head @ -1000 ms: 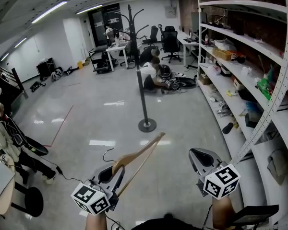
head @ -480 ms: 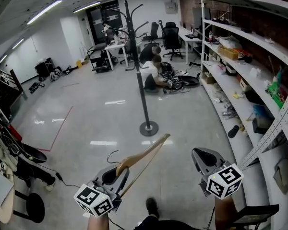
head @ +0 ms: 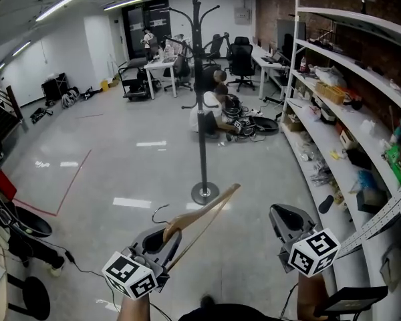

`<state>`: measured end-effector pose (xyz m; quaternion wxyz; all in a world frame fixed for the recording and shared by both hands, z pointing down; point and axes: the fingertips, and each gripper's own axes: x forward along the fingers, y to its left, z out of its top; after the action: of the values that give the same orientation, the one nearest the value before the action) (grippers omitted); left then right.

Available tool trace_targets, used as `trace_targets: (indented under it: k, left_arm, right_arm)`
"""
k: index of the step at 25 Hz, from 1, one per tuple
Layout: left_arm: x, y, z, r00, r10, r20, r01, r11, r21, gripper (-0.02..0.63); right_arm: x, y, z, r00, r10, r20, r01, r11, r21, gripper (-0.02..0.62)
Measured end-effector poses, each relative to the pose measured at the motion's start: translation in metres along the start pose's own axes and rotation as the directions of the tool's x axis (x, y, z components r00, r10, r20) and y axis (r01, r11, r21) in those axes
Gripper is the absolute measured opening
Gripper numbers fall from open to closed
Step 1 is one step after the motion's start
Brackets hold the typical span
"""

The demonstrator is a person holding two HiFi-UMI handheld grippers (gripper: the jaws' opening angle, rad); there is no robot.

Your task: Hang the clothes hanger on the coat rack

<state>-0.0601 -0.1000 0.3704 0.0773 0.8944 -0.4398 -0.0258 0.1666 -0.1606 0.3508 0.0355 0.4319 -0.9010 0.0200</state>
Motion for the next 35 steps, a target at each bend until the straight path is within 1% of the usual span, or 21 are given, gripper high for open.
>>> trace_targets:
  k: [5, 8, 15, 20, 23, 27, 30, 35]
  left_arm:
    - [0.027, 0.051, 0.002, 1.000, -0.021, -0.010, 0.021, 1.000, -0.016, 0.052]
    - [0.056, 0.086, 0.004, 0.999, -0.031, -0.014, 0.030, 0.999, -0.018, 0.052]
    - [0.139, 0.142, 0.013, 1.000, -0.008, -0.024, 0.008, 1.000, -0.003, 0.052]
    - [0.207, 0.178, 0.033, 0.999, 0.015, -0.034, -0.014, 1.000, 0.018, 0.052]
    - [0.250, 0.196, 0.044, 0.999, 0.003, -0.042, -0.002, 1.000, 0.030, 0.052]
    - [0.289, 0.213, 0.053, 0.999, -0.019, -0.049, 0.022, 0.997, 0.070, 0.052]
    - [0.314, 0.232, 0.057, 0.997, -0.035, -0.070, 0.040, 0.997, 0.066, 0.052]
    - [0.362, 0.277, 0.064, 0.995, -0.081, -0.065, 0.084, 0.995, 0.057, 0.052]
  right_arm:
    - [0.053, -0.002, -0.003, 1.000, 0.007, -0.030, -0.007, 1.000, 0.006, 0.008]
    - [0.094, -0.017, -0.003, 0.999, 0.012, -0.034, -0.012, 1.000, 0.009, 0.008]
    - [0.179, -0.082, 0.001, 0.999, 0.052, -0.011, -0.052, 0.999, 0.014, 0.008]
    - [0.237, -0.138, 0.016, 0.995, 0.100, 0.012, -0.100, 0.995, 0.011, 0.008]
    - [0.268, -0.172, 0.023, 0.992, 0.123, 0.022, -0.123, 0.992, 0.006, 0.008]
    - [0.304, -0.203, 0.024, 0.991, 0.129, 0.022, -0.129, 0.992, -0.002, 0.008]
    - [0.328, -0.217, 0.026, 0.989, 0.144, 0.026, -0.144, 0.990, 0.004, 0.008]
    - [0.378, -0.240, 0.033, 0.987, 0.153, 0.037, -0.153, 0.988, -0.018, 0.009]
